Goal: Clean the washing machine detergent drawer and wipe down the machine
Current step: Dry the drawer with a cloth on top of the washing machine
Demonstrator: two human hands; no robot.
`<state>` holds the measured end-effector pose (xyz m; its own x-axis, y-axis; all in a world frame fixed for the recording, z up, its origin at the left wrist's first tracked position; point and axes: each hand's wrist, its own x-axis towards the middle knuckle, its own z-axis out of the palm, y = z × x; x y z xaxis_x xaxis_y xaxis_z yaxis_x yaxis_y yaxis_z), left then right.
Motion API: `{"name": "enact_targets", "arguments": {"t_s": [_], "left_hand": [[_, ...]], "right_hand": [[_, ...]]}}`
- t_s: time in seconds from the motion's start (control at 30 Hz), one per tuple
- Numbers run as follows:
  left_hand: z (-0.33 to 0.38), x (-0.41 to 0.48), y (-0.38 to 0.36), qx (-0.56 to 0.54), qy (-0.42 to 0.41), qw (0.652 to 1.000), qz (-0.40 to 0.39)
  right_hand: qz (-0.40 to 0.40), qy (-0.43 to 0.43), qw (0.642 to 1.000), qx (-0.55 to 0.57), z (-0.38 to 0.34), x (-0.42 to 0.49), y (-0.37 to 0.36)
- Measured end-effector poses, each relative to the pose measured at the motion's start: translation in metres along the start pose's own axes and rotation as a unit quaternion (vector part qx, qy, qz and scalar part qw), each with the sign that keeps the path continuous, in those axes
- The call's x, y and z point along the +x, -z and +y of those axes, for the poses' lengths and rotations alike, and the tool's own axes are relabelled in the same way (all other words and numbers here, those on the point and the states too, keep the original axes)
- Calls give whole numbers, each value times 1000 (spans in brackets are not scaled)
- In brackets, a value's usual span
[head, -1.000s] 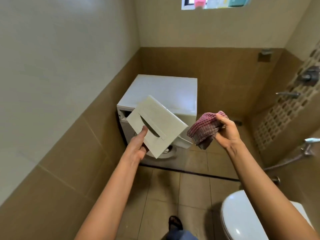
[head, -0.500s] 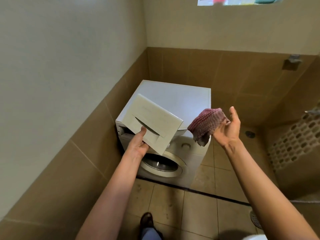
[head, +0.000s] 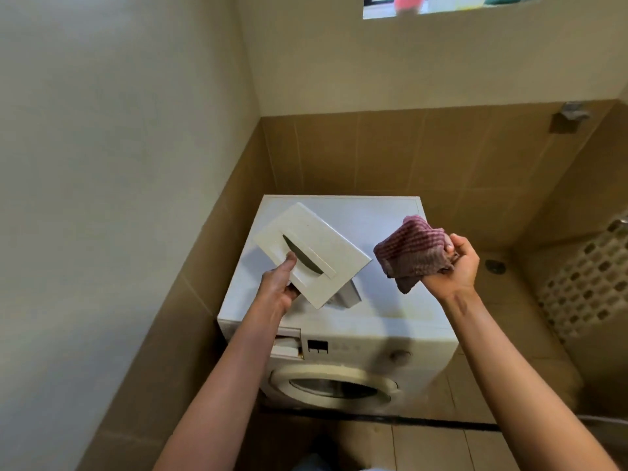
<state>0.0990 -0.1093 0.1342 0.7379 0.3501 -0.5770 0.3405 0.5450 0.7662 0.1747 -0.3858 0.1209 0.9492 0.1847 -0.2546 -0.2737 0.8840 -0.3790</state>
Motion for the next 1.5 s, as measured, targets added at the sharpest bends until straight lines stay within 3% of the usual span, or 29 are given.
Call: {"name": "enact_targets", "arguments": {"t_s": [0.23,0.43,0.6,0.77,0.9,1.0,1.07,1.1,1.13,1.2,1.23,1.27,1.33,1.37,1.5], "left_hand": [[43,53,-28,80,12,997,-12],[51,80,-49,123,24,992,-12],[48,92,-64,154,26,988,-9],[50,97,-75,213,-2,977,3],[49,103,-73,282,-18,959,36],[49,106,-75,293,-17,955,37],[49,108,-76,290,-19,956,36],[49,108,-77,286,-21,957,36],[50,107,-77,283,-20,958,32],[51,105,-77,274,-19,961,19],[51,104,-77,270,-19,963,11],[52,104,-76,273,-21,962,4],[54,104,-76,279,-23,960,-10],[54,105,-75,281,-23,959,-13],[45,117,-70,280,-30,959,-9]], "right_hand": [[2,21,1000,18,6,44,-12],[36,38,994,97,-1,63,-9],[41,-7,995,96,-20,89,4],[-9,-32,997,-67,-37,105,-27],[-66,-4,965,-255,-24,110,-71],[-142,20,887,-439,9,109,-88],[-218,-1,806,-550,34,105,-92],[-253,-2,746,-616,46,105,-91],[-292,8,656,-696,56,105,-88],[-331,117,415,-840,72,109,-79],[-338,162,355,-856,75,108,-78],[-337,193,354,-851,76,112,-77],[-315,226,398,-832,74,124,-78],[-299,218,394,-841,72,132,-78],[-314,138,256,-904,77,146,-78]]}}
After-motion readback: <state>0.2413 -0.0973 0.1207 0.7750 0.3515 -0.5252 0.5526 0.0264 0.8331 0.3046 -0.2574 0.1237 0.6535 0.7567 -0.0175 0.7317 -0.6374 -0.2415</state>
